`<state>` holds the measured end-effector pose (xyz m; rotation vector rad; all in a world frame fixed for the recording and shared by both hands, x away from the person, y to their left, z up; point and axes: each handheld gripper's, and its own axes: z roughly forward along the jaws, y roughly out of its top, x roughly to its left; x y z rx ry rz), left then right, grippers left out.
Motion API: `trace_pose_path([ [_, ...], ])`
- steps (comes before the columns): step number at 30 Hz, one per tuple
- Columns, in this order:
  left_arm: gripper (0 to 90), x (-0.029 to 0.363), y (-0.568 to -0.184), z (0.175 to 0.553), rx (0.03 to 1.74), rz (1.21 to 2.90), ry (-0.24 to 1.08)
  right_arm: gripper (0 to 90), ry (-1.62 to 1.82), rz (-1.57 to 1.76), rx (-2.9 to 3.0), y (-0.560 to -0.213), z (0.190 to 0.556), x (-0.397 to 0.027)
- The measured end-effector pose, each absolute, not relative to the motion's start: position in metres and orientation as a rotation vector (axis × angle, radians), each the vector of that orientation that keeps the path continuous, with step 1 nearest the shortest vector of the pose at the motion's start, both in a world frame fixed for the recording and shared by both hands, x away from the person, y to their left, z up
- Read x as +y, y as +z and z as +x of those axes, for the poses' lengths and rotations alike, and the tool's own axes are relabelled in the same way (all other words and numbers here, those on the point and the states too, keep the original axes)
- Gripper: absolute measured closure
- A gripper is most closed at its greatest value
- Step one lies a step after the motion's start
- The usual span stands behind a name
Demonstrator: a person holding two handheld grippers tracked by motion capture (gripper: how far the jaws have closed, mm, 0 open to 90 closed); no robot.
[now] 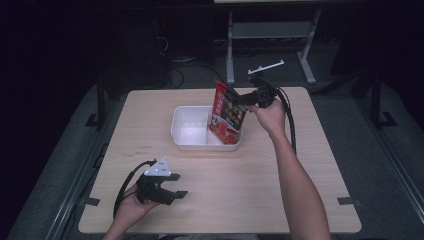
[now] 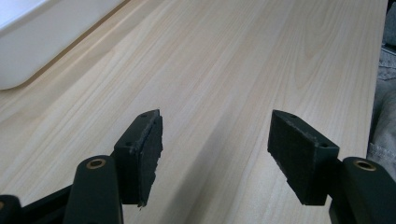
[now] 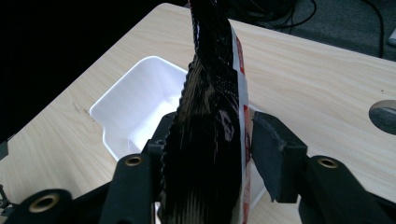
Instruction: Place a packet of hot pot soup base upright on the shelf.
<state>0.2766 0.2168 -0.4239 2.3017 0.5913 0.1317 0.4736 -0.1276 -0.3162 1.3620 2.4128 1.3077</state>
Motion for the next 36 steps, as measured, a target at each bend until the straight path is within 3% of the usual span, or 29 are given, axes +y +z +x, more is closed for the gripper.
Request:
trace_pose_path([
  [36, 34.9, 0.218, -0.427, 0.278, 0.604, 2.311, 0.123, 45.4, 1.33, 1.307, 2.485, -0.323, 0.439, -0.155],
])
